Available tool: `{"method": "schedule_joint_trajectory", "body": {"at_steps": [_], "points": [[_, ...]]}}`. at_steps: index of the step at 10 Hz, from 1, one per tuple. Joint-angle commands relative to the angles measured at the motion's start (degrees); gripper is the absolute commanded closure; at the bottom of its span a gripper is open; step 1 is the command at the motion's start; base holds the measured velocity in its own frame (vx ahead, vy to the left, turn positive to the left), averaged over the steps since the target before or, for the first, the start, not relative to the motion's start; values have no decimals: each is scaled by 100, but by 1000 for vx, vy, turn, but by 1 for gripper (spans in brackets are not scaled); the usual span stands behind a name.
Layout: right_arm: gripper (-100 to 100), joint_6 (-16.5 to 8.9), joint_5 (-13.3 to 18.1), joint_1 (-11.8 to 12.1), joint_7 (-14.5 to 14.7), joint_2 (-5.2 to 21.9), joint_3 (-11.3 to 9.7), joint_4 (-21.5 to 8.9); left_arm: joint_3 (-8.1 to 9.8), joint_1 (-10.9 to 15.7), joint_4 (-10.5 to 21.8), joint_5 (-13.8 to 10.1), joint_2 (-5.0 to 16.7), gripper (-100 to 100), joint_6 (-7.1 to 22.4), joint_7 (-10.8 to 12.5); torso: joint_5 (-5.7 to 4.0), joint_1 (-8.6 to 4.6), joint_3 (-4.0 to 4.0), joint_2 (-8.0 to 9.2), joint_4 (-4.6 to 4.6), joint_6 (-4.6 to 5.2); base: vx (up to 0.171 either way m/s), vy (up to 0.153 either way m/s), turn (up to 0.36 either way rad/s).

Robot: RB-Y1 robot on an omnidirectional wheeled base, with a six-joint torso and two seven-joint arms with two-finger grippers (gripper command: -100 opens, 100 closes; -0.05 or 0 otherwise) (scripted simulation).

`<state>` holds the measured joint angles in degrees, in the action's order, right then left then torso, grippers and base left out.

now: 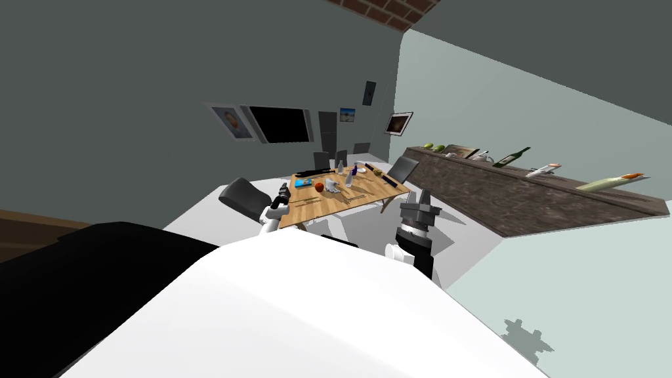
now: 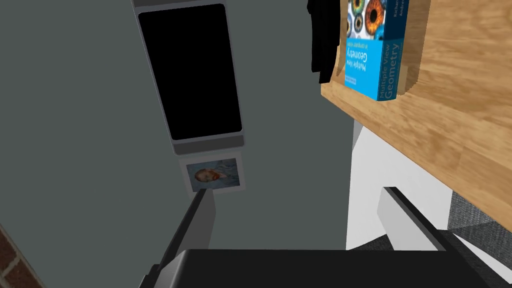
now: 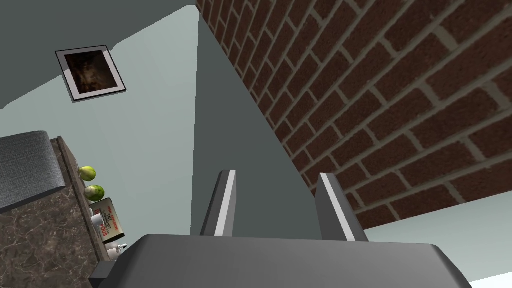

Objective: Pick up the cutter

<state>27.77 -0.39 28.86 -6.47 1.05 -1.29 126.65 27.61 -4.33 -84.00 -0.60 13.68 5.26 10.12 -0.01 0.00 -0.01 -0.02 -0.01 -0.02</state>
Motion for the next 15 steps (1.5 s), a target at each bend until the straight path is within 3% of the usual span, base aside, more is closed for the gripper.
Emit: {"method": "schedule_joint_trajectory", "body": {"at_steps": [1, 8, 9, 14, 15], "points": [[0, 0, 0, 0, 0, 0, 0, 0, 74, 104, 284, -33, 65, -100, 147, 24, 0, 0, 0, 0, 0, 0, 6, -2, -75], [0, 0, 0, 0, 0, 0, 0, 0, 303, 553, 1269, -41, 106, -100, 685, -4, 1, 2, 0, 1, 0, 1, 5, 3, -78], [0, 0, 0, 0, 0, 0, 0, 0, 303, 553, 1307, -41, 106, -100, 685, -4, 0, 2, 1, 1, 0, 1, 3, 7, -42], [0, 0, 0, 0, 0, 0, 0, 0, 386, 829, 2094, -46, 98, -100, 1056, -55, 1, 5, 1, 2, 0, 0, 2, 12, -84], [0, 0, 0, 0, 0, 0, 0, 0, 386, 829, 2094, -46, 98, -100, 1056, -55, 1, 6, 1, 2, 0, -1, 1, 8, -27]]}}
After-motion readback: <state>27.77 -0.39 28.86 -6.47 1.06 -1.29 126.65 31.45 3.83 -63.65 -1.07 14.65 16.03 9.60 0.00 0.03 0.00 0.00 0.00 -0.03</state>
